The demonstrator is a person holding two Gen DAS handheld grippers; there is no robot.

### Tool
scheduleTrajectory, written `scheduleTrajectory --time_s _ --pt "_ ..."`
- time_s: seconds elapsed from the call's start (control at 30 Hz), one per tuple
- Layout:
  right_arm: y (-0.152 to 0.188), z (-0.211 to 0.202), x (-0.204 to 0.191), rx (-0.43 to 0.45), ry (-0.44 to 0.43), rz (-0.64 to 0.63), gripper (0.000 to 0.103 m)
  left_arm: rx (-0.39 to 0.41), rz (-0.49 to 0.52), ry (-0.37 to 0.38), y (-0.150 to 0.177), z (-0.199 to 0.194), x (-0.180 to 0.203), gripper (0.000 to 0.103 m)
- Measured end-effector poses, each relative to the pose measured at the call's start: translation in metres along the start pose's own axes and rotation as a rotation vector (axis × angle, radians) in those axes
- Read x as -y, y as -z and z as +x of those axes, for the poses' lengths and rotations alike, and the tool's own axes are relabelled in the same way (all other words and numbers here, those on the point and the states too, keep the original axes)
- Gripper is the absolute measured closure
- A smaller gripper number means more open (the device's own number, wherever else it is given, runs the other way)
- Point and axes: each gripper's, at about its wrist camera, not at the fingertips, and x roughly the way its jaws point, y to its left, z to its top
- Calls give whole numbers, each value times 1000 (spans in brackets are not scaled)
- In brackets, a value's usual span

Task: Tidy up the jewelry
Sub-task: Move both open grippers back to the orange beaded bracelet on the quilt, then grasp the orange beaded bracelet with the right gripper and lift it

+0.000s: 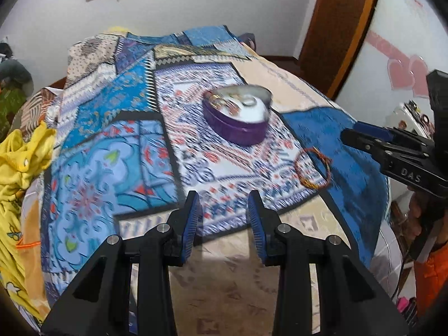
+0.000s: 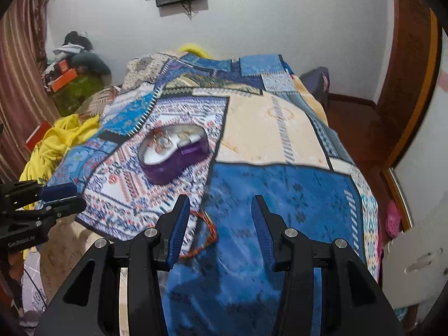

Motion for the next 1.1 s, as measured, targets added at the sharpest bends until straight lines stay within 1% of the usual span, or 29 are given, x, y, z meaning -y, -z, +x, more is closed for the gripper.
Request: scheduleTrajectory --time_s 0.23,0.3,0.33,0.47,0.53,0.6,0.63,0.67,0.73,1.0,1.1 --pt "17 5 0 -50 -30 20 61 -22 33 36 5 10 23 68" --pt "21 5 -3 -59 -44 17 61 -27 42 33 6 14 28 68" --pt "22 5 -5 -63 -48 12 61 -30 43 32 7 17 30 70" --pt "25 8 -12 -83 -75 -3 61 -26 30 32 8 23 34 71" --pt "25 10 -15 -91 -88 -8 60 -24 34 36 8 26 37 79" --pt "26 10 -19 -88 -95 -16 49 -22 44 32 8 28 41 84" --pt "26 9 -20 -81 -94 -21 47 -23 48 31 9 29 42 87" --pt "26 10 -22 -78 -94 -24 45 -24 52 29 9 30 43 90" --pt "25 11 -24 -80 -102 -31 45 -24 56 21 10 30 44 96" --pt "28 20 -24 -110 -111 -42 45 -39 7 51 7 26 33 97" --pt "29 25 -27 -119 -104 -65 44 -44 -1 59 8 24 30 96"
